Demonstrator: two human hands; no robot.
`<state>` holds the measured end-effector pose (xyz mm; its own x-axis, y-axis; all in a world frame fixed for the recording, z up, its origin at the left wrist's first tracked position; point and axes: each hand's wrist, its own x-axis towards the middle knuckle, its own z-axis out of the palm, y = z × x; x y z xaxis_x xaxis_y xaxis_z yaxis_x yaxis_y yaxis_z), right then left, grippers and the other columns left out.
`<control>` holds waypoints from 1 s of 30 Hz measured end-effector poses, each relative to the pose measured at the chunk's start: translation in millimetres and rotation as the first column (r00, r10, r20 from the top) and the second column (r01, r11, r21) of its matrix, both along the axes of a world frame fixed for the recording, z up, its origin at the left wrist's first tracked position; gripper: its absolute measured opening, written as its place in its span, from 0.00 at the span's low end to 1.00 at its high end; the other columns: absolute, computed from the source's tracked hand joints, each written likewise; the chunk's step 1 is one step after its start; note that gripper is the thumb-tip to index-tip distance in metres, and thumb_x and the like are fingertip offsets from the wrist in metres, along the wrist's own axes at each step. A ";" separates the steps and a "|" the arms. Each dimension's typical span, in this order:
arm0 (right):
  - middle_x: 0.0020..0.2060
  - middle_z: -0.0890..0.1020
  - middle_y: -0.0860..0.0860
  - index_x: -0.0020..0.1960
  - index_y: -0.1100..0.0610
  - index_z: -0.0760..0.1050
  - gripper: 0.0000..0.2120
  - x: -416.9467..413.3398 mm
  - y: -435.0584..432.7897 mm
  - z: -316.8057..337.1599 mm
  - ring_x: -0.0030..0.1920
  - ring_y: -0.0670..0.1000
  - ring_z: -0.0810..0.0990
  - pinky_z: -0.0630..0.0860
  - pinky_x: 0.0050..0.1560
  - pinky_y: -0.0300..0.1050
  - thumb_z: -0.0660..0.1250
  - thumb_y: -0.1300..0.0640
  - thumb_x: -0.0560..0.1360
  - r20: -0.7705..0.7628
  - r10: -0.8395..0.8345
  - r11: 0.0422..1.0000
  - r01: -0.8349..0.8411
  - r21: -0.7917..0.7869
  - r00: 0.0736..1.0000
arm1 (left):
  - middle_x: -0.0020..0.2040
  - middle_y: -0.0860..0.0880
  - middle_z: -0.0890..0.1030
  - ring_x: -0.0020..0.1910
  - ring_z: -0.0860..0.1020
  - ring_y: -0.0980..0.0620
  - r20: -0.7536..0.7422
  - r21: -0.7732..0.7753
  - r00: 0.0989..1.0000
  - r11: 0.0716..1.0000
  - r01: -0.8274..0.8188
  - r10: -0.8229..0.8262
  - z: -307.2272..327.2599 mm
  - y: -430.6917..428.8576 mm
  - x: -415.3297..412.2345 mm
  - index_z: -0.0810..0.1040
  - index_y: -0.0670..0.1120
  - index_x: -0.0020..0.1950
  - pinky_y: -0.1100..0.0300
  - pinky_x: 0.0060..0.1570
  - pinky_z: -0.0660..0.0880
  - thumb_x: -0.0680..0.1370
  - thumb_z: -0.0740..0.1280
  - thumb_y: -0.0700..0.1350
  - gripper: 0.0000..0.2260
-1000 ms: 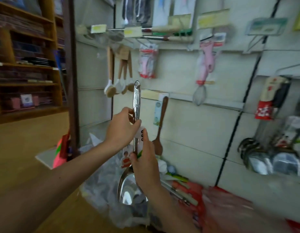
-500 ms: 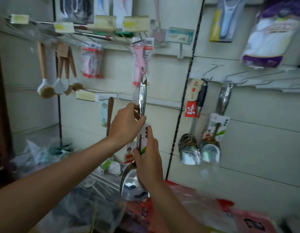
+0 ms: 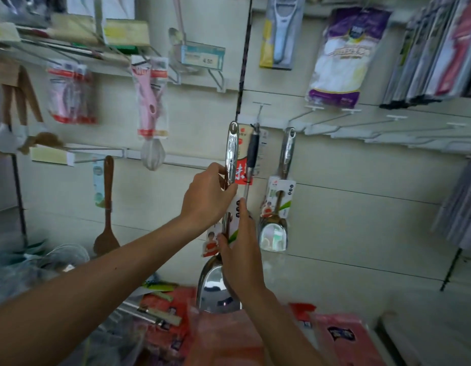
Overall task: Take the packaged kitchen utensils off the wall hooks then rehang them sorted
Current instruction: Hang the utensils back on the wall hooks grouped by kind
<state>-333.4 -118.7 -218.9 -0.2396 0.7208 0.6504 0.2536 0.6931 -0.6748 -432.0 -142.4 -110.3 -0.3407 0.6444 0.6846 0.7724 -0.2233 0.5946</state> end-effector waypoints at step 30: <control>0.66 0.69 0.50 0.73 0.36 0.43 0.37 97.1 84.0 9.6 0.51 0.20 0.68 0.69 0.42 0.20 0.66 0.58 0.81 -0.059 -0.198 0.980 0.198 -0.006 0.978 | 0.48 0.47 0.81 0.46 0.79 0.51 -0.125 0.119 0.974 0.971 0.206 -0.191 10.4 90.2 105.5 0.75 0.42 0.59 0.51 0.45 0.79 0.78 0.69 0.45 0.12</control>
